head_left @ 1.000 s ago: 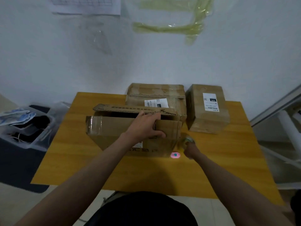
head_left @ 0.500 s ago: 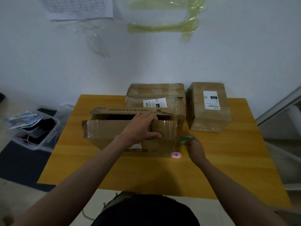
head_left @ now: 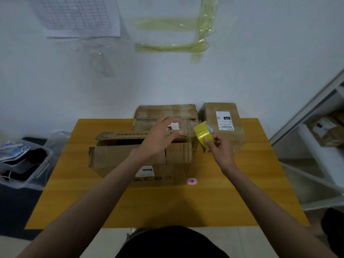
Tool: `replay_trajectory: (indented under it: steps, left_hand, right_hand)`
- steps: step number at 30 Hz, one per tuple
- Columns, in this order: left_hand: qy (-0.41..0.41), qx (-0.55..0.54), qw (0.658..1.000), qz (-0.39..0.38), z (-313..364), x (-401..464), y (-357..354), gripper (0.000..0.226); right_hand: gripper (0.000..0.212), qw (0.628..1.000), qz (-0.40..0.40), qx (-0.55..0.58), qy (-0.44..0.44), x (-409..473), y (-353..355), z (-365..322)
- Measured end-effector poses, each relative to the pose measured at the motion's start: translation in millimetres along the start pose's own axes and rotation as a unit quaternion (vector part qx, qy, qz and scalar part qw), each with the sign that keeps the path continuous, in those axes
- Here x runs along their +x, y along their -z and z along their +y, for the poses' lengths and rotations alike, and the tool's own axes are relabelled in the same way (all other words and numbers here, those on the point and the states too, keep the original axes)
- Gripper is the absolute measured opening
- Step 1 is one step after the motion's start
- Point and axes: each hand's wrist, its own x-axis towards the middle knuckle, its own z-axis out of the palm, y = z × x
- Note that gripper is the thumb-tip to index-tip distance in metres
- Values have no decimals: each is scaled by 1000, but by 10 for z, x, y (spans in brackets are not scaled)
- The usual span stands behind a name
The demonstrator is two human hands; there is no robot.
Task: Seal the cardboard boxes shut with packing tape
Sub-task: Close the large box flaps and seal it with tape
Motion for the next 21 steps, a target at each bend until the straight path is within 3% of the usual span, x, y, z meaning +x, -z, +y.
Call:
replay_trajectory:
  steps: [5,12,15,19,21]
  left_hand:
    - [68,-121,990,-13,304,200,224,47]
    - [117,-231,965,38,264,279,381,13]
    - [94,-211,972,49,313,282,424,8]
    - [63,-188,979,42,426,282,406,8]
    - [56,-180,981,51,473,289,388,8]
  right_hand:
    - [18,996,-16,16,84,-84,-58,-333]
    - [21,988,-48,29,144,-183,-151,-541]
    - [15,987,-62,9,147,-234,-143,-589]
    - [27,982,-52,-102,147,-305,-151,-667]
    - [30,980,-75,-89,163,-378,-174,-722]
